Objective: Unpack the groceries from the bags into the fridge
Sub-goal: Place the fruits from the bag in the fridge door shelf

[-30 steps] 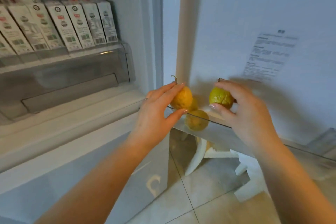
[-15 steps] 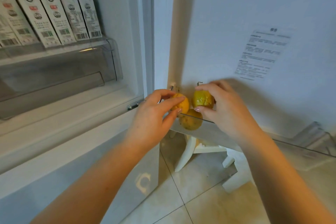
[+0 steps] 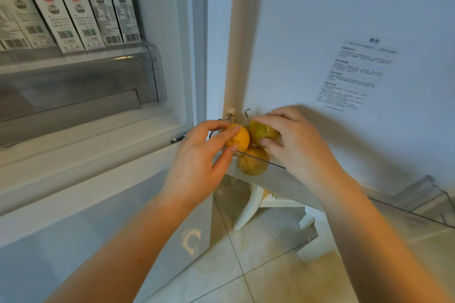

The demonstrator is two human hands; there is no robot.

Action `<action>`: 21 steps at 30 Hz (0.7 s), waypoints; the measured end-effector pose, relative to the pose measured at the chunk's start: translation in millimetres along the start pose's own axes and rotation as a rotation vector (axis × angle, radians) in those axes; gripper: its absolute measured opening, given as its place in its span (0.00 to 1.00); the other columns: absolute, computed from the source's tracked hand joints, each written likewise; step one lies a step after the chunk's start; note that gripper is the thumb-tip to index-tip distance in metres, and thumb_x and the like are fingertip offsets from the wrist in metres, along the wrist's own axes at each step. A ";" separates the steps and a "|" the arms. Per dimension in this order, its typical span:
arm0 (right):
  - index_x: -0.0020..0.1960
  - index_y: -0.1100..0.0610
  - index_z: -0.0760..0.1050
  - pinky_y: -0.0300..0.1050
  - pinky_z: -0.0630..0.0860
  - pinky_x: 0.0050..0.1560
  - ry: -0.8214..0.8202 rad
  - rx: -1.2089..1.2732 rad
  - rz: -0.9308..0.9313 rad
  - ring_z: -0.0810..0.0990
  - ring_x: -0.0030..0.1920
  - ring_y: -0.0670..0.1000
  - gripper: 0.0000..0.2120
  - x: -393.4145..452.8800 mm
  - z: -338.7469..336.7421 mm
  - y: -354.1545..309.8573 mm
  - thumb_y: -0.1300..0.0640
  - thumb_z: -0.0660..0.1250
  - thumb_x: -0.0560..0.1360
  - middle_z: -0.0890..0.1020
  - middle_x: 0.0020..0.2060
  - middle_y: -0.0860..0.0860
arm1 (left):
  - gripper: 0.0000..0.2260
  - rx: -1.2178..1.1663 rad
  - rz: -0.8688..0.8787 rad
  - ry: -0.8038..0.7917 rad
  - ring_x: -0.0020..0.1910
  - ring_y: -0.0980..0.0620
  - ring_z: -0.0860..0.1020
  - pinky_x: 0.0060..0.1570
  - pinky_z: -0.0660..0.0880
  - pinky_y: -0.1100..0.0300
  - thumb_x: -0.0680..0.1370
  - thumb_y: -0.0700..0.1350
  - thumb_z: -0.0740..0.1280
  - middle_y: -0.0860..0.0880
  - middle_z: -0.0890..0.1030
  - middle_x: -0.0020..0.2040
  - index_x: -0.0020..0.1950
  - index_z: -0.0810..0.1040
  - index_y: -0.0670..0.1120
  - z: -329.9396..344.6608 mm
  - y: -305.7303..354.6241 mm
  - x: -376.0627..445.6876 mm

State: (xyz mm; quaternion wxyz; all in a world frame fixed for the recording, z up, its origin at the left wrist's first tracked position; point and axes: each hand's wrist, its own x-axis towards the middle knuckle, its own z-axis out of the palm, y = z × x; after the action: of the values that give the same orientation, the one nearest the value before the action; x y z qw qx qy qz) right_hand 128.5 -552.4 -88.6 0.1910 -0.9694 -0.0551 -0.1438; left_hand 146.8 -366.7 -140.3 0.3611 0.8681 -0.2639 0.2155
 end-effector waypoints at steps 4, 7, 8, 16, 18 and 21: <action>0.67 0.46 0.70 0.45 0.67 0.64 -0.051 -0.069 -0.054 0.67 0.66 0.47 0.20 -2.5 -2.2 1.7 0.51 0.65 0.75 0.70 0.66 0.43 | 0.17 0.011 -0.034 0.043 0.60 0.52 0.73 0.58 0.70 0.60 0.78 0.51 0.60 0.50 0.75 0.61 0.66 0.74 0.48 0.3 6.9 -1.7; 0.67 0.45 0.70 0.40 0.62 0.64 -0.051 -0.059 -0.108 0.64 0.68 0.45 0.20 -6.3 -7.2 4.7 0.48 0.64 0.75 0.68 0.68 0.42 | 0.17 0.013 -0.087 0.066 0.61 0.51 0.73 0.59 0.69 0.59 0.77 0.46 0.65 0.50 0.76 0.62 0.66 0.73 0.48 0.4 14.1 -5.0; 0.67 0.45 0.70 0.38 0.60 0.64 -0.036 -0.054 -0.126 0.63 0.69 0.45 0.20 -8.4 -9.2 6.3 0.48 0.64 0.75 0.67 0.68 0.41 | 0.17 0.022 -0.098 0.077 0.61 0.52 0.72 0.60 0.68 0.60 0.77 0.45 0.66 0.50 0.75 0.62 0.66 0.73 0.49 0.4 16.9 -7.6; 0.64 0.45 0.72 0.36 0.61 0.62 0.078 0.064 -0.197 0.67 0.67 0.44 0.19 -37.5 -27.5 16.7 0.50 0.68 0.74 0.71 0.65 0.41 | 0.18 0.057 -0.183 0.136 0.62 0.58 0.69 0.62 0.64 0.64 0.77 0.46 0.66 0.55 0.72 0.62 0.66 0.73 0.51 -1.7 46.7 -45.4; 0.63 0.45 0.73 0.36 0.62 0.61 0.112 0.097 -0.194 0.68 0.66 0.44 0.19 -51.4 -30.5 17.4 0.51 0.68 0.73 0.71 0.64 0.41 | 0.18 0.071 -0.181 0.120 0.63 0.56 0.69 0.61 0.63 0.64 0.77 0.48 0.65 0.53 0.73 0.63 0.67 0.72 0.51 -3.1 53.6 -53.7; 0.63 0.46 0.74 0.35 0.62 0.59 0.158 0.099 -0.168 0.70 0.64 0.45 0.19 -75.8 -33.3 16.1 0.52 0.68 0.73 0.72 0.63 0.40 | 0.18 0.075 -0.164 0.081 0.64 0.56 0.69 0.62 0.62 0.65 0.77 0.49 0.65 0.53 0.73 0.64 0.67 0.72 0.52 -7.6 63.7 -65.6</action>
State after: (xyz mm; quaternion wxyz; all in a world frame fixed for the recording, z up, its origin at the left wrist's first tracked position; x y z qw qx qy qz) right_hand 50.3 -584.0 -87.5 0.2296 -0.9364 -0.1280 -0.2324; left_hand 56.0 -379.4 -139.7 0.3553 0.8901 -0.1689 0.2301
